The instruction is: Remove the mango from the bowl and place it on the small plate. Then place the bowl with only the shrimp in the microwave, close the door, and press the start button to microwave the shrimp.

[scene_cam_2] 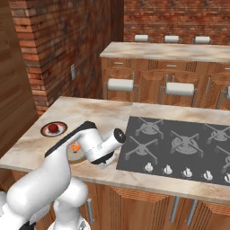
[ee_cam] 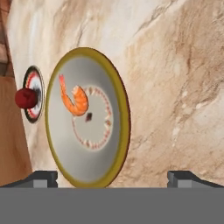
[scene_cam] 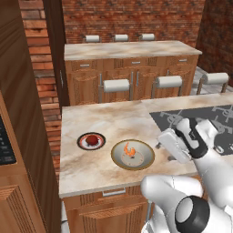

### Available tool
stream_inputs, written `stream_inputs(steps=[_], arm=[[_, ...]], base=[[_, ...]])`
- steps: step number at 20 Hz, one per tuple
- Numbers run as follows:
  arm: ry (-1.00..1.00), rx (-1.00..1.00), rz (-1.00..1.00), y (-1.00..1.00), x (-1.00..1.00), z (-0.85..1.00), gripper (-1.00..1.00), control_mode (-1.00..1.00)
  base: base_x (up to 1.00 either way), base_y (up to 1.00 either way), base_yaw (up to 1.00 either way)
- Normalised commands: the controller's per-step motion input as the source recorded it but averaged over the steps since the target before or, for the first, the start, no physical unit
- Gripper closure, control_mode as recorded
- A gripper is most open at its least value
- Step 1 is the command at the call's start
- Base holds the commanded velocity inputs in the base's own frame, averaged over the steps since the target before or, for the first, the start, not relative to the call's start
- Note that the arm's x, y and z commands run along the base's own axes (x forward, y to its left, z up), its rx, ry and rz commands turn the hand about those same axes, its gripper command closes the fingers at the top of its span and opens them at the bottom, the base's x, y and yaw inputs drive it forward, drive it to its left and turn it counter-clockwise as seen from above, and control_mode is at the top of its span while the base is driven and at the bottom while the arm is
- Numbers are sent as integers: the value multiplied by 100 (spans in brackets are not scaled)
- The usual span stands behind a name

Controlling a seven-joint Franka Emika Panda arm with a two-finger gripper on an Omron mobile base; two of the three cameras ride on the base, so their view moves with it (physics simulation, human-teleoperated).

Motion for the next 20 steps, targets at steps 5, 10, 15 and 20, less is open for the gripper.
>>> stream_inputs(steps=[5,10,15,20], arm=[[12,0,0,10,18,-32,-100,-100],[3,0,0,7,15,-22,-100,-100],[0,0,0,8,11,-15,-100,-100],[0,1,0,16,3,-9,-100,-100]], base=[[0,0,0],[0,0,0],[0,0,0],[0,0,0]])
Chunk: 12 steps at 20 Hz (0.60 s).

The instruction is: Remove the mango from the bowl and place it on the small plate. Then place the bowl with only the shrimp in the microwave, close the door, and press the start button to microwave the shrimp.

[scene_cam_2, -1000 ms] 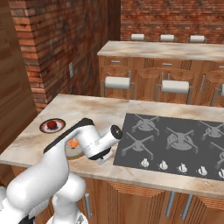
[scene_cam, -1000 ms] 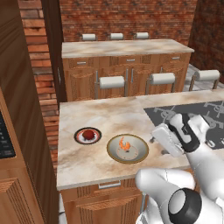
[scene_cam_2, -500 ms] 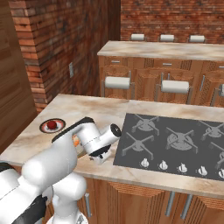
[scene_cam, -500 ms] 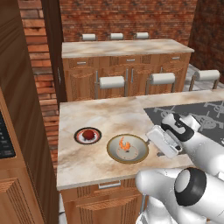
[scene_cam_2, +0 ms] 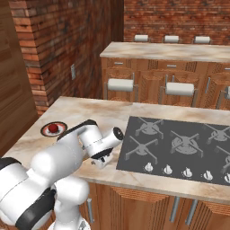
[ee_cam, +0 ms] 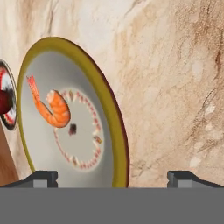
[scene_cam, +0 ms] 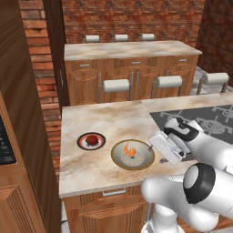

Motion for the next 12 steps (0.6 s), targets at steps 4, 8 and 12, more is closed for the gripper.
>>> stream_inputs(steps=[4,8,12], arm=[[0,1,0,13,0,-13,-100,-100],[0,0,0,18,0,-15,-100,-100],[0,0,0,21,0,-20,-100,-100]], base=[[0,0,0],[0,0,0],[0,0,0]])
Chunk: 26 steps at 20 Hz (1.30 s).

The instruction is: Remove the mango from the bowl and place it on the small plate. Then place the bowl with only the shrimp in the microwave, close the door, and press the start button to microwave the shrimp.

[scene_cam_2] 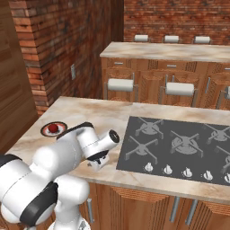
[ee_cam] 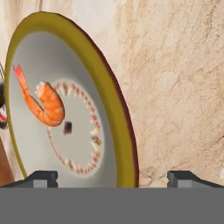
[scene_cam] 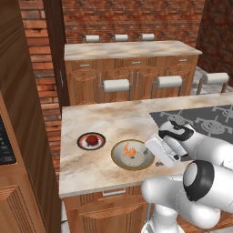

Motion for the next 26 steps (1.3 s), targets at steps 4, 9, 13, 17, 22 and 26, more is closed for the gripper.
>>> stream_inputs(steps=[4,9,13,17,22,26], arm=[[0,0,0,24,1,-22,-100,-100],[1,0,0,26,3,-20,100,-100],[0,0,0,30,2,-18,100,-100],[0,0,0,17,0,-9,100,-100],[0,0,0,8,-2,-1,100,-100],[-5,0,-2,0,-23,41,100,-100]], base=[[0,0,0],[0,0,0],[0,0,0],[0,0,0],[0,0,0],[0,0,0]])
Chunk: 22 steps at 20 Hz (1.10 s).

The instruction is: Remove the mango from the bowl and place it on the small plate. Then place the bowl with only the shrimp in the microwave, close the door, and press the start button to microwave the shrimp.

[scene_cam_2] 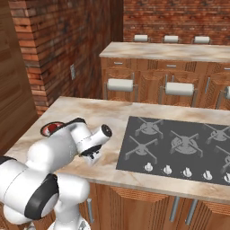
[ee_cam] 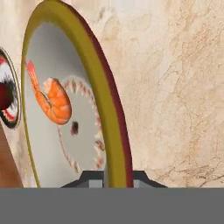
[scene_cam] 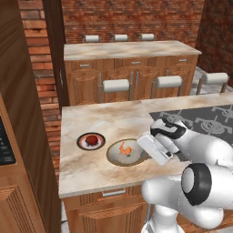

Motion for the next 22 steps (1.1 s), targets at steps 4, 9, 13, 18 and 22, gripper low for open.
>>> stream_inputs(steps=[4,9,13,18,22], arm=[[-9,0,-6,-1,-24,79,100,-100],[-8,0,-3,-1,-24,85,100,-100],[-7,0,-5,0,-39,86,100,-100],[-13,0,-8,-12,-66,74,100,-100],[-15,0,-10,-34,-70,65,100,-100]], base=[[0,0,0],[0,0,0],[0,0,0],[0,0,0],[0,0,0]])
